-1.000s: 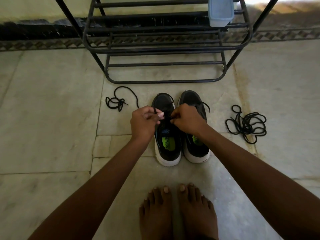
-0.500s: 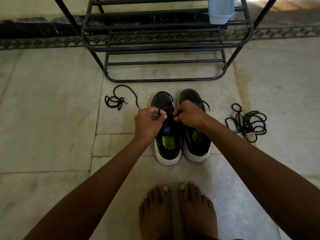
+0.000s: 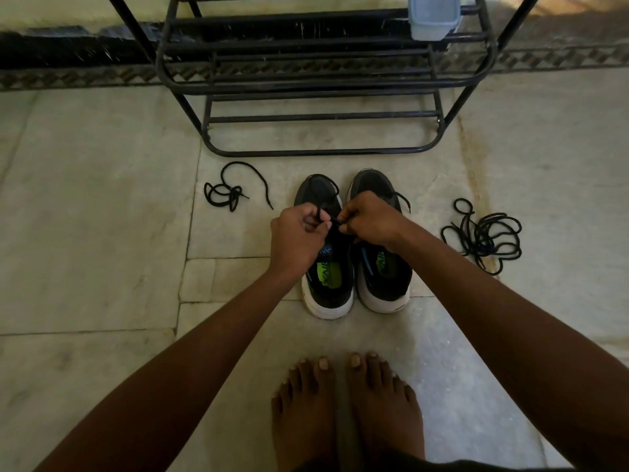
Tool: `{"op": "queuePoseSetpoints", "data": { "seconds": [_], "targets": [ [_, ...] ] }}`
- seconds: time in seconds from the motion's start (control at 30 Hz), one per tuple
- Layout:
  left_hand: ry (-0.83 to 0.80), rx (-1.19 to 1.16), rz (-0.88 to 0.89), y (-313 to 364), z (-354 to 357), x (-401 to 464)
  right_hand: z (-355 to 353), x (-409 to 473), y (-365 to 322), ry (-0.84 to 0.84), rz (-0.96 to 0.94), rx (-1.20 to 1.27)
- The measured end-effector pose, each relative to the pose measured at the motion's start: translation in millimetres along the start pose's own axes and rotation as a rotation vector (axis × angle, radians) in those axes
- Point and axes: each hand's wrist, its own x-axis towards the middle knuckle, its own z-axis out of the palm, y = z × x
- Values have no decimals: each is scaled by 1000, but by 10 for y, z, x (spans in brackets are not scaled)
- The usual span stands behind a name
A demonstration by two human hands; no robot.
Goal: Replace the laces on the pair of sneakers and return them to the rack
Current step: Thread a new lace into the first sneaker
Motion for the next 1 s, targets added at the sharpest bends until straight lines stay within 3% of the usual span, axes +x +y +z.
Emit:
{"op": "queuePoseSetpoints", "data": {
  "seconds": [0.33, 0.67, 0.73, 0.83, 0.87, 0.93, 1.0],
  "targets": [
    [10, 4, -13, -8, -9, 9, -41, -72, -61, -21, 39, 161],
    [11, -54, -48, -26, -25, -11, 5, -65, -153, 15, -59, -84],
    [-7, -75, -79, -7, -24, -23, 37, -58, -175, 81, -117, -269],
    [-53, -95, -130, -2, -31, -33, 87, -44, -110, 341, -244, -417],
    [-75, -96, -141, 0, -30, -29, 78, -68, -92, 434, -270, -331],
    [-109, -85, -158, 5, -31, -23, -1, -123, -111, 502, -257, 71],
    [-120, -85, -169, 7, -35, -21, -92, -212, -207, 368, -182, 684]
  ]
}}
